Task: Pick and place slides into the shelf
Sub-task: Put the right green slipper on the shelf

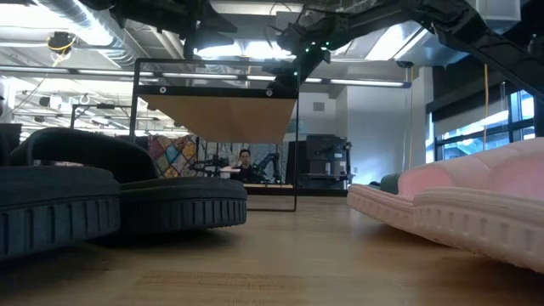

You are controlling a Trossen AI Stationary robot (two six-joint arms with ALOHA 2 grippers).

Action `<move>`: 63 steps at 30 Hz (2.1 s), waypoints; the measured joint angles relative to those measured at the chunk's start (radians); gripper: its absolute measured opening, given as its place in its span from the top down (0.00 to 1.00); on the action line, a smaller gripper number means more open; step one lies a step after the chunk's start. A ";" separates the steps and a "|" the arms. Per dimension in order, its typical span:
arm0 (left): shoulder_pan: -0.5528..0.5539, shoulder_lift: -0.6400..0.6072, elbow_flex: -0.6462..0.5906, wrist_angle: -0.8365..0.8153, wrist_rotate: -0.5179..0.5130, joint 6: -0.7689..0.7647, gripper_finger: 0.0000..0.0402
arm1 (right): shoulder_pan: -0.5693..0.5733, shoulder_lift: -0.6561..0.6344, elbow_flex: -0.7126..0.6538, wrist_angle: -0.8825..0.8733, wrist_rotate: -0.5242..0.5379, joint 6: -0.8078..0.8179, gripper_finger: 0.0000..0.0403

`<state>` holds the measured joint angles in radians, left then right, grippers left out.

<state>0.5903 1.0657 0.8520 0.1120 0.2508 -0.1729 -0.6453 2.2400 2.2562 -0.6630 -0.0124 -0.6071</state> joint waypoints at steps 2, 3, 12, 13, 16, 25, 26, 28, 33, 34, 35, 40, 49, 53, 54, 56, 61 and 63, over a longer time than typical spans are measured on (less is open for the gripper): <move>0.000 0.000 0.000 0.000 0.000 0.000 0.60 | 0.000 0.000 0.000 0.001 0.000 0.002 0.53; 0.000 0.000 0.000 0.000 0.000 0.000 0.60 | 0.000 -0.002 0.000 0.002 0.000 0.002 0.53; 0.000 0.000 0.000 -0.020 0.000 0.000 0.60 | -0.008 0.001 -0.004 0.017 0.000 0.029 0.53; 0.000 0.000 0.000 -0.022 0.000 0.000 0.60 | -0.011 0.003 -0.004 0.017 0.000 0.029 0.53; 0.000 0.000 0.000 -0.024 0.000 0.000 0.60 | -0.013 0.006 -0.005 0.020 0.000 0.030 0.53; 0.000 0.000 0.000 -0.023 0.000 0.000 0.60 | -0.015 0.022 -0.005 0.014 -0.011 0.050 0.53; 0.000 0.000 0.000 -0.023 0.000 0.000 0.60 | -0.016 0.026 -0.005 0.017 -0.011 0.050 0.53; 0.000 0.000 0.000 -0.023 0.000 0.000 0.60 | -0.016 0.031 -0.005 0.004 -0.016 0.052 0.53; 0.000 0.000 0.000 -0.023 0.000 0.000 0.60 | -0.016 0.038 -0.005 -0.003 -0.017 0.053 0.53; 0.000 0.000 0.000 -0.024 0.001 0.000 0.60 | -0.016 0.038 -0.005 -0.006 -0.017 0.053 0.53; 0.000 0.000 0.000 -0.024 0.001 0.000 0.60 | -0.016 0.038 -0.005 -0.006 -0.017 0.053 0.53; 0.000 0.000 0.000 -0.027 0.000 0.000 0.60 | -0.009 0.038 -0.005 -0.011 -0.024 0.053 0.53; 0.000 0.000 -0.002 -0.060 0.000 0.000 0.60 | 0.016 0.038 -0.005 -0.016 -0.083 0.052 0.53; 0.000 0.000 -0.002 -0.060 0.000 -0.001 0.60 | 0.022 0.038 -0.005 -0.016 -0.082 0.051 0.53; 0.000 0.000 -0.002 -0.060 0.000 -0.001 0.60 | 0.023 0.038 -0.005 -0.016 -0.082 0.051 0.53; 0.000 0.000 -0.002 -0.068 0.001 -0.006 0.60 | 0.026 0.038 -0.005 -0.016 -0.081 0.051 0.53; -0.013 0.000 -0.002 -0.140 0.002 -0.009 0.60 | 0.034 0.038 -0.005 -0.017 -0.076 0.049 0.53; -0.018 0.000 -0.002 -0.151 0.000 -0.008 0.60 | 0.037 0.038 -0.005 -0.017 -0.075 0.048 0.53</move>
<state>0.5721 1.0657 0.8501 -0.0390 0.2507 -0.1811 -0.6084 2.2780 2.2509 -0.6796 -0.0875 -0.5594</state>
